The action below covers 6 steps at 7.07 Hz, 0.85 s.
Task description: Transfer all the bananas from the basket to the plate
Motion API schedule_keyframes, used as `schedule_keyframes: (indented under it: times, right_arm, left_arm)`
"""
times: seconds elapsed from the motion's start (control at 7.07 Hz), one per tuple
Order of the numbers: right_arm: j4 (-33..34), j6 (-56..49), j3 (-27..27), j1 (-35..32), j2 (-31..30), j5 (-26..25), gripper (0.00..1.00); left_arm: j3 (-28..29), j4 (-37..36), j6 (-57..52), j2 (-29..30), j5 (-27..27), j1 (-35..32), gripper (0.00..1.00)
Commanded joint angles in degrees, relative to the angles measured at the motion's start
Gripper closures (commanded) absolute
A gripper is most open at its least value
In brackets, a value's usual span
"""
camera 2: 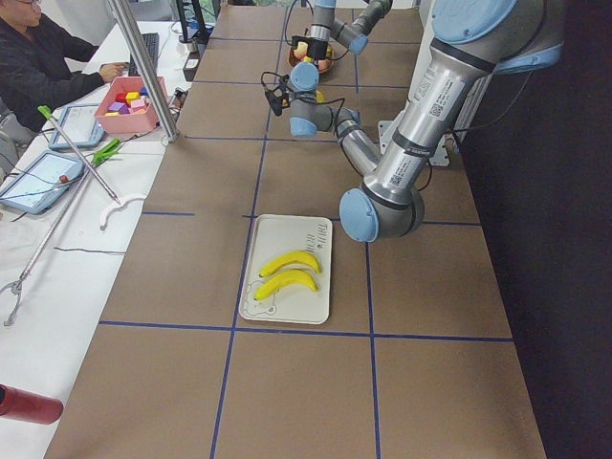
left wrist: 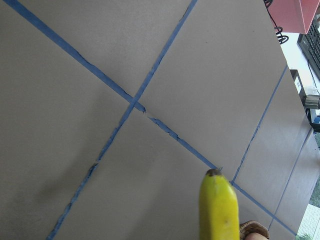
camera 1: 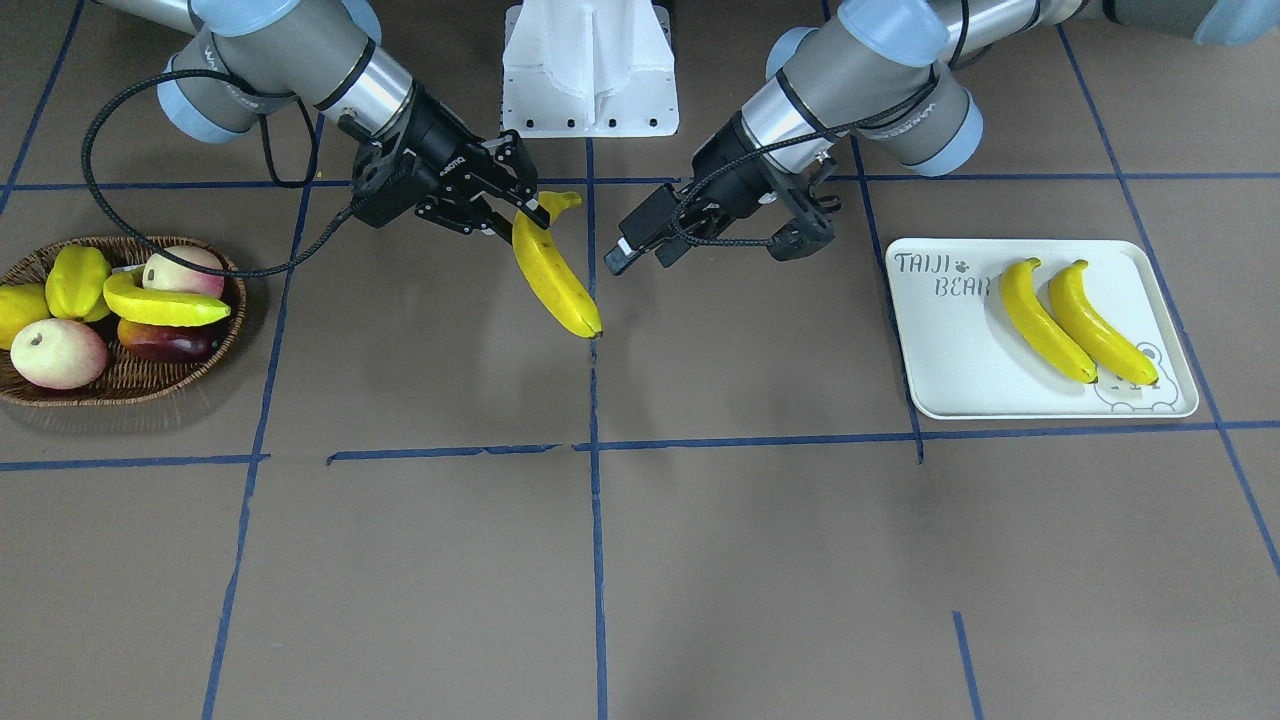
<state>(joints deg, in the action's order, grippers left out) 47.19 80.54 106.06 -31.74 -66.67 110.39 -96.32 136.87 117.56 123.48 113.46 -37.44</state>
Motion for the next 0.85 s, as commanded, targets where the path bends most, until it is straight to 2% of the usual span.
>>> schedule_keyframes:
  times: [0.0,0.28,0.42,0.57,0.71]
  right_arm:
    - [0.0,0.1,0.1,2.4,0.8,-3.9,0.99]
    - [0.0,0.0,0.2,2.4,0.8,-3.9,0.99]
    - [0.0,0.0,0.2,2.4,0.8,-3.9,0.99]
    - [0.0,0.0,0.2,2.5,0.8,-3.9,0.99]
    - [0.0,0.0,0.2,2.5,0.9,-3.9,0.97]
  left_arm:
    - [2.7,0.2,0.8,3.0,-4.2,3.0,0.01]
    - [4.6,0.3,0.8,4.2,-5.5,4.5,0.01]
    - [4.6,0.3,0.8,4.3,-5.6,4.5,0.09]
    - [4.6,0.2,0.8,4.4,-5.6,4.5,0.69]
    - [4.6,0.2,0.8,4.3,-5.6,4.4,0.99]
